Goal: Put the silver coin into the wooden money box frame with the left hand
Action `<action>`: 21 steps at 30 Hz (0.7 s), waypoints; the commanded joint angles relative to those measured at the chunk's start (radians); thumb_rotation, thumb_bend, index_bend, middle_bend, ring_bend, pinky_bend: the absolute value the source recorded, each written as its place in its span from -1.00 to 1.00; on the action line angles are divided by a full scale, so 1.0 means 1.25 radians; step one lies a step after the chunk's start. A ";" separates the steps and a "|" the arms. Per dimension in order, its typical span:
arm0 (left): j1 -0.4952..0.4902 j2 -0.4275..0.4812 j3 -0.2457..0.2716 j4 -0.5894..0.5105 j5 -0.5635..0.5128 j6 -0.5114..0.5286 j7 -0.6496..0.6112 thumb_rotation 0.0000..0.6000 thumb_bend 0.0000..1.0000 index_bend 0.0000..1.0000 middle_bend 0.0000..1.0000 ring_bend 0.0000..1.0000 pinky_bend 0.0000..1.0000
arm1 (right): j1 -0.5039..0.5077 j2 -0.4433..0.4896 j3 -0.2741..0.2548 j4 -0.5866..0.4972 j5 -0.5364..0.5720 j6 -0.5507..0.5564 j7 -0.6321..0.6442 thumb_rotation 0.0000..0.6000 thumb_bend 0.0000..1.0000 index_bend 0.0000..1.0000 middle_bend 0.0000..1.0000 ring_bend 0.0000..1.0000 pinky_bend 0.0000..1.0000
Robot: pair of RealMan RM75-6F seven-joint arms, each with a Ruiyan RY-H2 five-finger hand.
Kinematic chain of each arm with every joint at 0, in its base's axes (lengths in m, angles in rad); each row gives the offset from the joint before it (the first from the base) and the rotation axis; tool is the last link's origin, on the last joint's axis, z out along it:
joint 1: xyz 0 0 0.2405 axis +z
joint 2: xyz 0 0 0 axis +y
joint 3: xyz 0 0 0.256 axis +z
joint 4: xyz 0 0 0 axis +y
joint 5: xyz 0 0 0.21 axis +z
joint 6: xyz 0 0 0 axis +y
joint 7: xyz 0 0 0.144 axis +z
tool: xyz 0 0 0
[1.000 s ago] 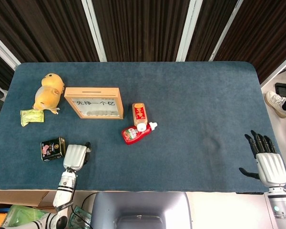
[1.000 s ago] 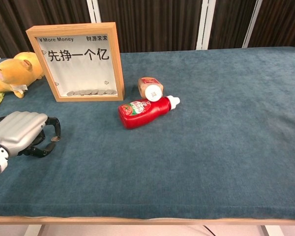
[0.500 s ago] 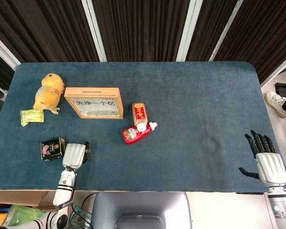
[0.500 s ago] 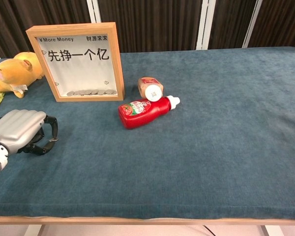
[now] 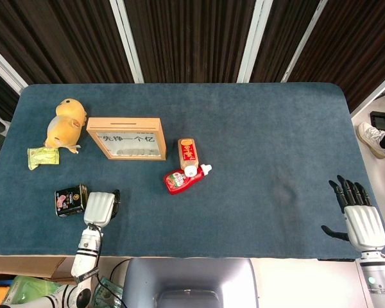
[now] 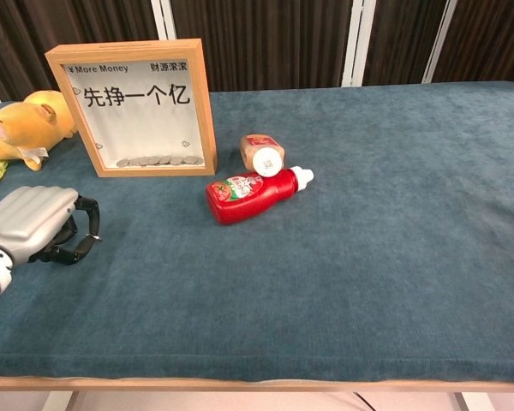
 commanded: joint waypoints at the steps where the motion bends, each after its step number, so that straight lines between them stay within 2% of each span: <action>1: -0.001 0.000 -0.001 0.004 0.001 0.000 -0.007 1.00 -0.08 0.16 1.00 1.00 1.00 | 0.000 0.000 0.000 0.000 0.001 0.000 -0.001 1.00 -0.69 -1.00 -1.00 -1.00 -1.00; 15: -0.003 0.010 -0.007 -0.002 0.017 0.018 -0.036 1.00 -0.08 0.30 1.00 1.00 1.00 | 0.000 0.002 0.000 -0.002 0.000 0.000 0.003 1.00 -0.69 -1.00 -1.00 -1.00 -1.00; 18: -0.005 0.047 -0.025 -0.063 0.028 0.044 -0.050 1.00 -0.08 0.31 1.00 1.00 1.00 | 0.000 0.004 0.001 -0.002 0.001 0.000 0.005 1.00 -0.69 -1.00 -1.00 -1.00 -1.00; 21: -0.010 0.131 -0.075 -0.192 0.027 0.071 -0.062 1.00 -0.07 0.33 1.00 1.00 1.00 | 0.000 0.007 0.002 -0.003 0.002 0.000 0.012 1.00 -0.69 -1.00 -1.00 -1.00 -1.00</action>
